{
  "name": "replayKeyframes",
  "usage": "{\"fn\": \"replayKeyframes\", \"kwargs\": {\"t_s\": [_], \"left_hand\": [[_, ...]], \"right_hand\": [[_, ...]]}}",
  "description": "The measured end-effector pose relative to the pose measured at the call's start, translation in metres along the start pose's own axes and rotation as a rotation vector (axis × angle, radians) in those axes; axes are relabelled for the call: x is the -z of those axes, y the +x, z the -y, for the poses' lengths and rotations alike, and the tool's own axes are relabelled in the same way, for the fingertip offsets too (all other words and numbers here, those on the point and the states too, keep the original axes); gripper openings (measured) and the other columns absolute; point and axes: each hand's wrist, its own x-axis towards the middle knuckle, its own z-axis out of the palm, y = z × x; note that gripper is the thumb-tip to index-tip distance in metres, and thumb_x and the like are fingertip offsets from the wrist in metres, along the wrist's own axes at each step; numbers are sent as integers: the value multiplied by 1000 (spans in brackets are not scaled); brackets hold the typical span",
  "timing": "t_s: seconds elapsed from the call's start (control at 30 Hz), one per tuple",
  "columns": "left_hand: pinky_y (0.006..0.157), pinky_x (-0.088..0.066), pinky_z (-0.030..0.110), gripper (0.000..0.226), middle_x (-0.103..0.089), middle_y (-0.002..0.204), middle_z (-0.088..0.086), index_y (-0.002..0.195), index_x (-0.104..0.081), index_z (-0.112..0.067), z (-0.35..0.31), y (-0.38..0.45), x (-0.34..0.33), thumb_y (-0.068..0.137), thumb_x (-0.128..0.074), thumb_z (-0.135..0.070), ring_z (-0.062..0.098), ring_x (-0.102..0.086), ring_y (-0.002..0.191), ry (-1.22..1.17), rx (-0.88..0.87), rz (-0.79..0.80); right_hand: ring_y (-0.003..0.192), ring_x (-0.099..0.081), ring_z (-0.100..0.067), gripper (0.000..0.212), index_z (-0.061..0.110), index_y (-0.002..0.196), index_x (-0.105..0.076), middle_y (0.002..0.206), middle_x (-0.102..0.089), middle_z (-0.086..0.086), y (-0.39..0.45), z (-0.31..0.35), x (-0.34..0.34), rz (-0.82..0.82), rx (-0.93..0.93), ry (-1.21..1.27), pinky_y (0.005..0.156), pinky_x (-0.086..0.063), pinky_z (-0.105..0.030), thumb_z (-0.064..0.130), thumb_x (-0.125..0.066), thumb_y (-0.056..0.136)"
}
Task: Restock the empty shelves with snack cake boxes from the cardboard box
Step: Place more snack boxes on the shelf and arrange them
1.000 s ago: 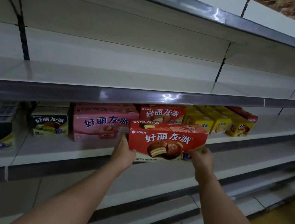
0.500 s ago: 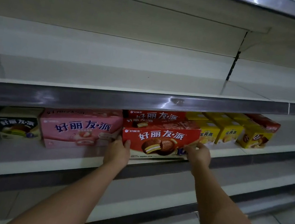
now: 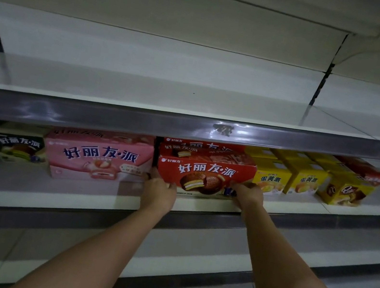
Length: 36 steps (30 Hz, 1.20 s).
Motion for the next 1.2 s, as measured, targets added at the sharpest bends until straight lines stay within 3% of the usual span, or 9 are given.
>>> {"fn": "replayKeyframes", "kwargs": {"t_s": [0.13,0.27,0.4,0.6,0.73,0.83,0.93,1.1,1.2], "left_hand": [[74,-45,31,45,-60,117,18,130,-35,-7,-2,0,-7,92,-57,-17,34,-61,97,-39,23,-22],[77,-44,31,60,-52,128,17,138,-23,-10,-3,2,-14,90,-60,-14,33,-59,103,-106,41,-48],[79,-42,32,63,-38,139,18,139,-25,-11,-8,5,-18,88,-62,-12,33,-56,107,-115,43,-70],[89,-45,36,71,-34,138,17,140,-27,-13,-11,5,-23,82,-67,-12,36,-54,110,-182,52,-75],[96,-43,39,73,-30,140,15,140,-26,-14,-16,8,-22,82,-70,-18,35,-48,118,-233,75,-65],[100,-40,40,78,-28,143,13,143,-22,-17,-16,12,-22,83,-70,-26,35,-43,125,-256,94,-49],[102,-39,42,79,-29,142,12,144,-20,-17,-17,15,-22,83,-70,-27,34,-41,128,-274,108,-48],[106,-35,40,78,-30,142,13,143,-21,-15,-19,19,-22,83,-70,-26,34,-39,129,-299,95,-52],[107,-34,39,79,-29,143,13,143,-20,-15,-19,18,-23,83,-70,-29,34,-38,130,-309,94,-51]], "right_hand": [[110,-59,-36,42,1,119,-56,120,-62,-18,11,0,-4,22,-14,74,98,-47,-49,12,-73,81],[112,-59,-32,51,8,126,-52,121,-62,-14,20,-2,-7,61,-38,161,99,-47,-49,12,-74,80],[112,-59,-30,61,12,133,-48,122,-62,-12,26,-4,-12,87,-47,231,98,-48,-50,12,-76,78],[113,-57,-31,62,15,134,-36,127,-57,-13,27,-3,-30,1,30,336,96,-49,-50,10,-71,82],[111,-59,-33,73,22,130,-41,130,-54,-14,32,-7,-43,22,26,350,97,-47,-54,22,-80,68],[108,-61,-34,95,22,130,-47,132,-51,-11,69,-27,-52,17,-5,316,96,-49,-53,45,-78,44],[109,-60,-36,107,23,129,-48,131,-53,-10,84,-34,-55,16,-8,278,95,-49,-53,49,-72,28],[111,-57,-37,89,16,133,-46,128,-54,-14,58,-13,-51,19,-10,227,97,-46,-56,38,-72,50],[109,-57,-37,90,17,132,-46,127,-55,-13,65,-17,-53,6,-3,207,95,-47,-56,42,-69,49]]}}
